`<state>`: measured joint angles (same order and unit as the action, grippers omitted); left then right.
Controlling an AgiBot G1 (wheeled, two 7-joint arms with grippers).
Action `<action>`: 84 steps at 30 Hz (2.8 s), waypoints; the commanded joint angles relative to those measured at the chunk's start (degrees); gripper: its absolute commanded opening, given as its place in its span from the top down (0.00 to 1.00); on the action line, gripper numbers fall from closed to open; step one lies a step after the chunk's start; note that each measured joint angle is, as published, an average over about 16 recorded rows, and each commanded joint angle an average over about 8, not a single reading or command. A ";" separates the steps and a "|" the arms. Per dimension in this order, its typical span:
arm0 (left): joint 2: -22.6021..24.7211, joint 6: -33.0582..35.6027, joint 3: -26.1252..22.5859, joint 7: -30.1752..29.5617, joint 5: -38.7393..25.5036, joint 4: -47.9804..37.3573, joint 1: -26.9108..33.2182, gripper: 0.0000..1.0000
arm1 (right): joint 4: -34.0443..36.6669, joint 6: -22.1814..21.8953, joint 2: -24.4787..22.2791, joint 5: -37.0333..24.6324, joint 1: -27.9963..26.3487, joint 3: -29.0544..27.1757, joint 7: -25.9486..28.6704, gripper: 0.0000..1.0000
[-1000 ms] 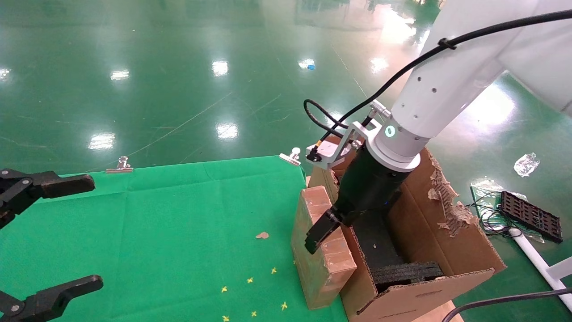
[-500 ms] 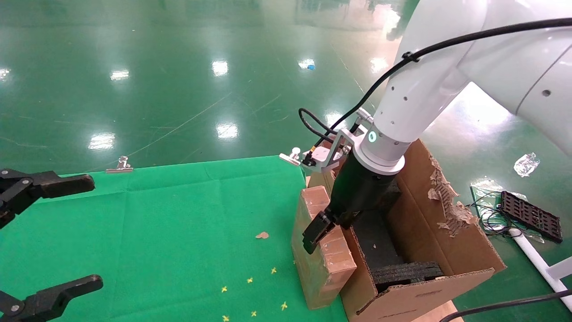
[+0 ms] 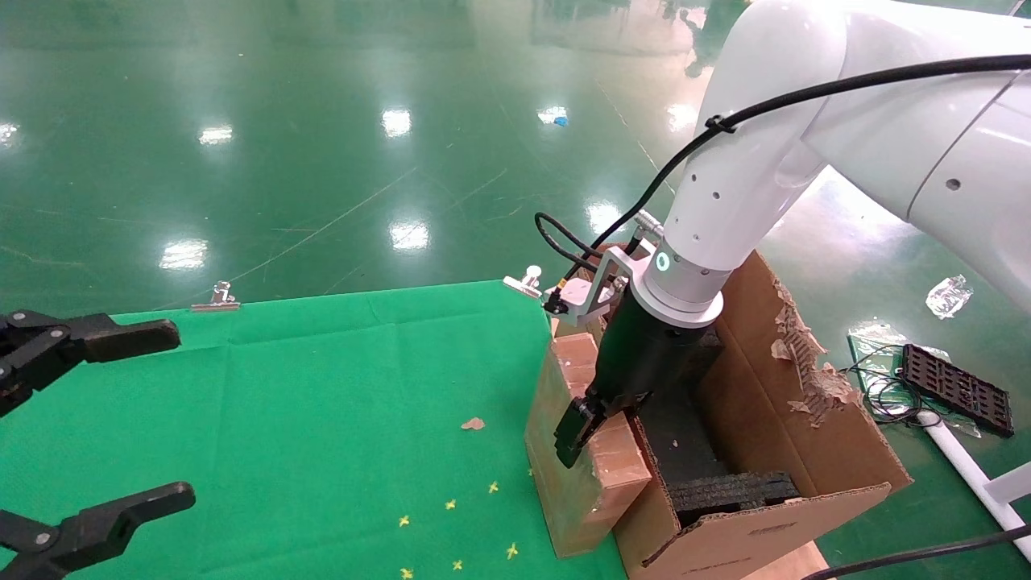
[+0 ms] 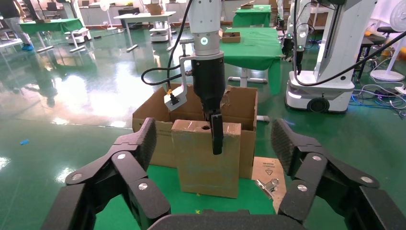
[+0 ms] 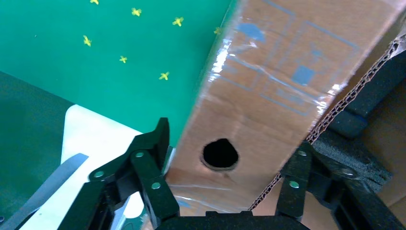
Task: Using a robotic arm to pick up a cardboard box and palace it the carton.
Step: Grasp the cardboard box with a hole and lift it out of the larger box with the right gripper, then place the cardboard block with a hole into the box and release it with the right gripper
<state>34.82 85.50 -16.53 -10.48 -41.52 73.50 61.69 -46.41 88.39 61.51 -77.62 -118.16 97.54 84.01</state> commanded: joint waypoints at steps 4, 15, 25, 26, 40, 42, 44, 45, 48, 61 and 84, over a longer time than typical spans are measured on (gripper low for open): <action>-0.01 -0.01 -0.02 0.01 0.01 0.00 0.00 1.00 | 0.19 -0.01 -0.01 0.18 0.09 0.22 -0.13 1.00; -0.02 -0.03 -0.06 0.03 0.04 0.00 0.01 1.00 | -1.31 -1.86 -3.50 3.34 -1.50 -2.34 -4.62 1.00; -0.04 -0.04 -0.10 0.05 0.07 0.00 0.02 1.00 | -1.90 -7.07 -12.70 5.88 -11.32 -9.26 -14.21 1.00; -0.04 -0.04 -0.10 0.05 0.07 0.00 0.02 1.00 | -1.56 -7.47 -13.51 5.47 -12.40 -9.58 -14.63 1.00; -0.06 -0.07 -0.15 0.08 0.10 0.00 0.03 1.00 | 6.49 -8.44 -21.18 -4.56 -15.67 -6.25 -16.89 1.00; -0.07 -0.07 -0.16 0.08 0.11 0.00 0.03 0.98 | 8.22 -8.11 -21.69 -4.95 -14.33 -5.57 -17.37 1.00; -0.07 -0.07 -0.17 0.08 0.11 0.00 0.04 0.73 | 10.15 -7.94 -21.94 -5.13 -12.74 -4.96 -17.83 1.00; -0.07 -0.07 -0.17 0.08 0.12 0.00 0.04 0.60 | 11.17 -7.89 -21.98 -5.15 -11.86 -4.68 -18.05 1.00; -0.07 -0.08 -0.18 0.09 0.12 0.00 0.04 0.23 | 14.44 -8.01 -21.79 -4.97 -8.97 -4.01 -18.91 1.00; -0.09 -0.10 -0.23 0.11 0.16 0.00 0.05 0.00 | 29.63 -10.34 -17.10 -4.50 0.62 -2.63 -23.62 1.00; -0.13 -0.13 -0.30 0.15 0.21 0.00 0.07 0.00 | 42.34 -20.57 -10.35 -0.33 15.99 -4.86 -27.77 1.00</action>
<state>34.70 85.37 -16.83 -10.32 -41.31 73.50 61.75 -4.17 67.68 51.21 -78.06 -102.07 92.74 56.26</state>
